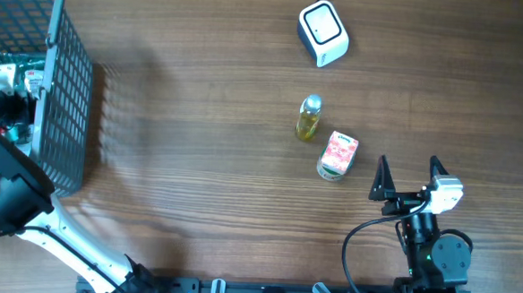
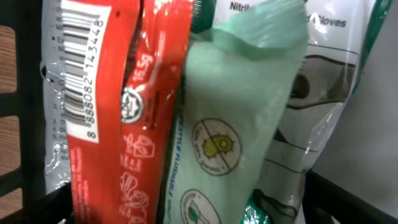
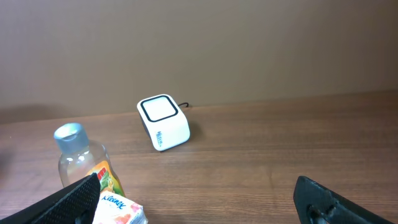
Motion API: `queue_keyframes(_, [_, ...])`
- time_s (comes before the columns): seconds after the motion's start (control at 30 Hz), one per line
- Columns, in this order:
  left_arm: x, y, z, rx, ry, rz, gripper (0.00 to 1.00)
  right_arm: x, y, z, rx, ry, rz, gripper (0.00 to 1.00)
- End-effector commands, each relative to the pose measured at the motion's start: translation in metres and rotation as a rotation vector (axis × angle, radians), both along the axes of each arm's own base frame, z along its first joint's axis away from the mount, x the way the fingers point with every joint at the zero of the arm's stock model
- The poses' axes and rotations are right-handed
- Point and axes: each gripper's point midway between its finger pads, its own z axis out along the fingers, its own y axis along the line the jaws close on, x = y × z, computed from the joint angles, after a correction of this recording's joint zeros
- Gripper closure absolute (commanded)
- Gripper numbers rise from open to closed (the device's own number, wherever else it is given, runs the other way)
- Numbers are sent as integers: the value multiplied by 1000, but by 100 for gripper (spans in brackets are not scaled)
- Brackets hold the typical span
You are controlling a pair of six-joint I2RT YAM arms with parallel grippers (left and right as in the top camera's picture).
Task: Scan the item barcode
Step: 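Reach the left gripper into the basket and grasp the green glove packet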
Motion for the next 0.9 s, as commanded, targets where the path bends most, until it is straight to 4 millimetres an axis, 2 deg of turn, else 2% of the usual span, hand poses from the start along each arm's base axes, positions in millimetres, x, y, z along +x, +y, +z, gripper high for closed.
queue_keyframes(0.0, [-12,-5,-40,-51,84,23,17,0,-2,1,-17,-8,-9,0])
queue_keyframes(0.03, [-12,-5,-40,-50,85,23,35,0,-2,1,-17,-8,-9,0])
queue_keyframes(0.07, [-12,-5,-40,-50,84,23,57,0,-2,1,-17,-8,-9,0])
queue_keyframes(0.13, [-12,-5,-40,-53,82,38,80,0,-2,1,-17,-8,-9,0])
queue_keyframes(0.17, [-12,-5,-40,-56,78,59,86,0,-2,1,-17,-8,-9,0])
queue_keyframes(0.23, [-11,-5,-37,-56,70,77,89,0,-2,1,-17,-8,-9,0])
queue_keyframes(0.37, [-3,-2,-8,-24,4,120,89,0,-2,1,-17,-8,-9,0])
queue_keyframes(0.5, [8,7,61,53,-152,205,91,0,-2,1,-17,-8,-9,0])
queue_keyframes(0.57, [11,6,101,86,-241,221,91,0,-2,1,-17,-8,-9,0])
queue_keyframes(0.6, [12,2,132,99,-310,226,90,0,-2,1,-17,-8,-9,0])
queue_keyframes(0.7, [10,-10,196,131,-460,234,90,0,-2,1,-17,-8,-9,0])
queue_keyframes(0.8, [3,-35,281,132,-696,254,91,0,-2,1,-17,-8,-9,0])
queue_keyframes(0.87, [-2,-48,318,120,-808,255,91,0,-2,1,-17,-8,-9,0])
